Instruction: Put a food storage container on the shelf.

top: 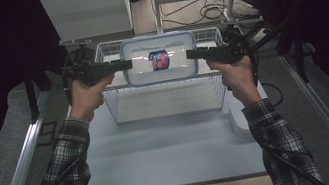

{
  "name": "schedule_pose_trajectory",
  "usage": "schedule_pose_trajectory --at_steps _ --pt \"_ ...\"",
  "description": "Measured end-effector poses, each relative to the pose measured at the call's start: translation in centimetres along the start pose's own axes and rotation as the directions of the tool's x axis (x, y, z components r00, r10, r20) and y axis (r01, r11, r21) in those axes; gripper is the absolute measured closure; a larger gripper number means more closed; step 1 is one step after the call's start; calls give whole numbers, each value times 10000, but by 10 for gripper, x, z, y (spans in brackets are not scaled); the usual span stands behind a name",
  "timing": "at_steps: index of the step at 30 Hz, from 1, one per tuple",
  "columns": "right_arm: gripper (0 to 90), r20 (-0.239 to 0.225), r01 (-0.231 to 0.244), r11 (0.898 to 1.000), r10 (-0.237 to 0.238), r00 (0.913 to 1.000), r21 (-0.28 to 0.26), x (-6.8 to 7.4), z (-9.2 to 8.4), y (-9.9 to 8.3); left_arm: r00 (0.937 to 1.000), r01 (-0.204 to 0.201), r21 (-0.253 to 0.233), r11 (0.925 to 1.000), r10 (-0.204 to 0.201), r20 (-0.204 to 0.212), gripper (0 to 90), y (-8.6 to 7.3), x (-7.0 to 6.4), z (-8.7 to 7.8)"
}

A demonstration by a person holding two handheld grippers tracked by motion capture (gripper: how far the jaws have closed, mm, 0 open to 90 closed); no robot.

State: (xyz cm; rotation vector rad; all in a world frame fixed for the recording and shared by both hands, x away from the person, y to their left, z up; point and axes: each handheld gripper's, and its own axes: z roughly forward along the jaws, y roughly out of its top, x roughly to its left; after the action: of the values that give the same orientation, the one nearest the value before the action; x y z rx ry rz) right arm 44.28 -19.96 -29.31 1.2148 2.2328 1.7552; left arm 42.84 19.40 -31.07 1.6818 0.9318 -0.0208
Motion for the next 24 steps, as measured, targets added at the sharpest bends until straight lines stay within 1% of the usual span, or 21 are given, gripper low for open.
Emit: schedule_pose_trajectory --at_steps 1,2,4,7,10,12,16,19,24 --pt "518 24 -116 9999 116 9999 -12 -4 3 1 10000 74 9 10000 -74 22 511 0 5 3" --pt "518 36 -145 9999 145 9999 -9 -5 4 2 10000 74 9 10000 -74 22 511 0 5 3" --pt "517 65 -159 9999 159 9999 24 -6 5 2 9999 141 52 9999 -141 25 511 1 9 6" --pt "514 168 -265 9996 263 9995 138 -11 10 2 9998 165 25 9999 -165 -70 507 2 14 9" --pt "512 226 -256 9995 252 9994 166 -11 12 3 9998 180 15 9998 -180 -120 501 3 15 9" --pt "510 282 -237 9995 231 9993 195 -12 14 4 9995 201 -9 9998 -201 -234 495 4 16 11" --pt "507 364 -316 9993 307 9989 222 -12 17 5 9993 236 -78 9997 -238 -301 489 4 18 11" --pt "505 377 -323 9993 316 9988 186 -13 19 6 9988 110 -148 9998 -117 -470 480 5 17 12" --pt "503 365 -446 9990 442 9984 94 -15 20 6 9988 74 -243 9997 -85 -482 472 4 18 13"
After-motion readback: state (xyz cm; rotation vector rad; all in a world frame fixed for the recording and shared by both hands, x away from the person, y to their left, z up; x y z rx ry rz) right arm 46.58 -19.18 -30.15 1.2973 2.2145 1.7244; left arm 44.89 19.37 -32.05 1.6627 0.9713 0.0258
